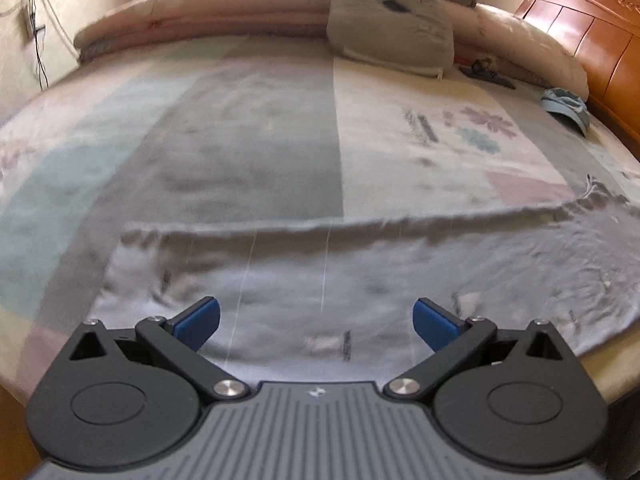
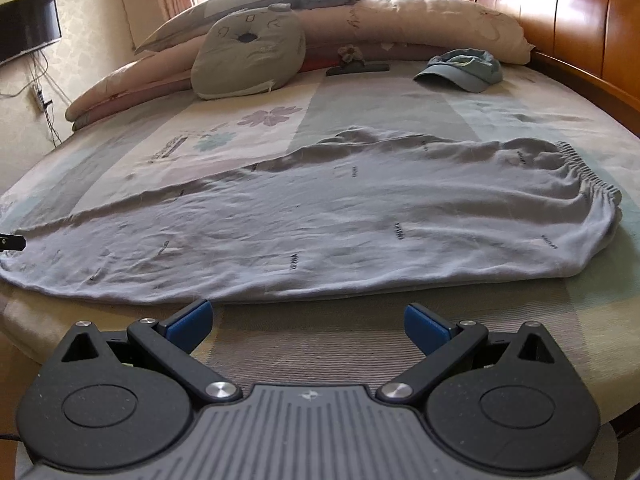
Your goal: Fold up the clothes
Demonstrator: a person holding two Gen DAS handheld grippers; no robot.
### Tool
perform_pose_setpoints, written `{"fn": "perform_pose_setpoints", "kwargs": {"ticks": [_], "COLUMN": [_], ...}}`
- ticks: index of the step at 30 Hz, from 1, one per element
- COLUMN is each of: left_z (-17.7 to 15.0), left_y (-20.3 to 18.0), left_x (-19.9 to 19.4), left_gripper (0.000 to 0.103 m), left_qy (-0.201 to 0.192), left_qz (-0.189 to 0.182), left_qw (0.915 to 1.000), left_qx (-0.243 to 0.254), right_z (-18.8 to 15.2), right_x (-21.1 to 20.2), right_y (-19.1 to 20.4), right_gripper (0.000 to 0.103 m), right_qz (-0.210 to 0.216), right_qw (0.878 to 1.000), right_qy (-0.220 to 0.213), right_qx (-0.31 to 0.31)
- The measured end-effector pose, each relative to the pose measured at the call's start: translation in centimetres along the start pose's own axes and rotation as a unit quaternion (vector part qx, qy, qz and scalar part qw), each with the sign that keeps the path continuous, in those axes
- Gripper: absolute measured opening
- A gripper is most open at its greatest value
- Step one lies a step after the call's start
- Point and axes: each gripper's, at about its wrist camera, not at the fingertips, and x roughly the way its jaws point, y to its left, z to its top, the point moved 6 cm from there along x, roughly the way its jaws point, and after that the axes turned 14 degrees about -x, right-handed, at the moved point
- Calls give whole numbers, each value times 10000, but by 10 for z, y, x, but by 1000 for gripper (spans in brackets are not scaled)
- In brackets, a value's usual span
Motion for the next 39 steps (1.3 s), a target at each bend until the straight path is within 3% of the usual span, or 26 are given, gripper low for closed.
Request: {"fn": "perform_pose_setpoints", "kwargs": {"ticks": [9,14,19,23,29,34,39], "left_z": [-21,-21,-26,-26,-25,-27,-27], "left_y": [-11,-15,-15,-13,-13,-11,-12], "left_x": [-3,-3,2,3,3,1,-1], "left_gripper": [102,102,102,102,102,102,102], "left_qy": [-42,-11,102,129,135,131,107], "left_qz": [143,69,43,26,56,28,39], "left_qw": [9992,9991,9992,9992,9993,9995,9994], "left_qx": [369,417,395,379,358,268,339], "right_z": [12,23,1,-7,30,23,11], "right_x": [7,28,44,29,34,73,53], "right_y": [0,-35,-74,-76,-97,-128,-114], "right_gripper": [103,103,103,103,103,103,103], "right_qz": [39,-284,-413,-316,-371,-344,-468], "right_qw": [9999,9992,9987,9992,9990,9979,9976], "right_qy": [-83,-108,165,189,-249,257,405], "right_qx": [-125,-240,256,120,-26,488,299]}}
